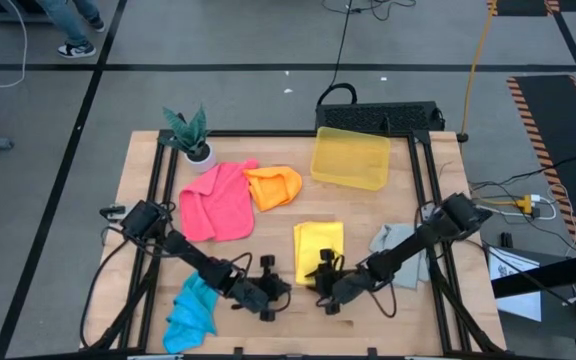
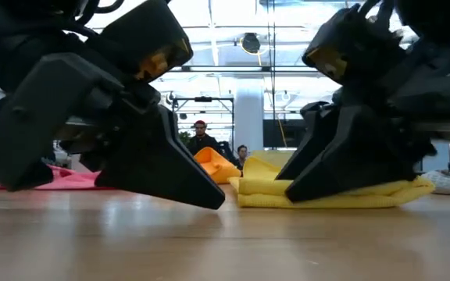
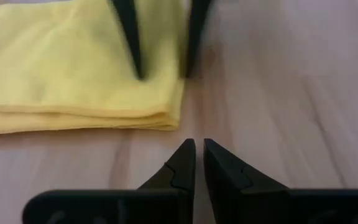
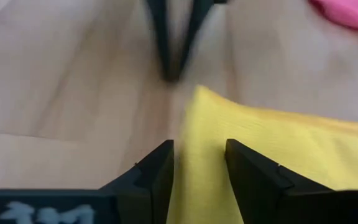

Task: Fold microfiber towels
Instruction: Fold the yellow kitchen towel

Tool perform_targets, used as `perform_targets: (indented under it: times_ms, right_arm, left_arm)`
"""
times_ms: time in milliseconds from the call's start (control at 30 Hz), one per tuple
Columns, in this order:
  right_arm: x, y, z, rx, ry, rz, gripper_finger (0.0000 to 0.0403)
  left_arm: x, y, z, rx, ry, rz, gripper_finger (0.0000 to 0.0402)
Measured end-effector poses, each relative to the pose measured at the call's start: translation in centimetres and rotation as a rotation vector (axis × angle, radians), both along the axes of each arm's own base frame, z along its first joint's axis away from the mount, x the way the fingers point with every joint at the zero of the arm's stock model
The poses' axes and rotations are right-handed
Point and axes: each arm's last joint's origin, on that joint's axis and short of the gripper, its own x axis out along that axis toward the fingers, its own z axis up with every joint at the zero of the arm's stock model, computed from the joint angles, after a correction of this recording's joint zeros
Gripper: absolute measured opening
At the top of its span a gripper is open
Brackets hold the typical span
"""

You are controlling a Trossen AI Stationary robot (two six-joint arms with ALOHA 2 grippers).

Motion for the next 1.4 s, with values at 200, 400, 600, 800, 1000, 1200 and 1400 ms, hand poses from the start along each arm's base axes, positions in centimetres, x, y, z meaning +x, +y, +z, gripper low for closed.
perform_targets:
  times_ms: [200, 400, 600, 800, 1000, 1200, 1400]
  right_arm:
    - [0.8, 0.4, -0.8, -0.128, 0.010, -0.015, 0.0132]
    - [0.7, 0.2, -0.5, -0.144, 0.015, -0.039, 0.0079]
    - [0.7, 0.6, -0.3, -0.055, 0.026, 0.033, 0.0007]
    - [0.5, 1.7, -0.1, 0.056, 0.011, 0.063, 0.0015]
    - [0.1, 2.3, -0.1, 0.045, 0.002, 0.087, 0.0004]
    - [0.1, 2.5, 0.0, 0.050, -0.002, 0.093, 0.0007]
    - [0.0, 2.7, -0.1, 0.070, 0.024, 0.172, 0.0008]
  left_arm:
    - [0.0, 0.0, 0.0, 0.007, 0.001, -0.006, 0.0035]
    - [-0.7, -1.8, 1.8, 0.136, -0.104, -0.074, 0.0035]
    - [-0.7, -1.7, 3.4, 0.259, -0.165, -0.046, 0.0035]
    - [0.8, 1.7, 2.0, 0.143, -0.056, 0.029, 0.0035]
    - [1.1, 3.5, 0.4, 0.086, 0.057, 0.080, 0.0035]
    - [0.6, 3.4, 0.3, 0.137, 0.058, 0.165, 0.0035]
    - [0.7, 3.6, 0.4, 0.135, 0.057, 0.170, 0.0035]
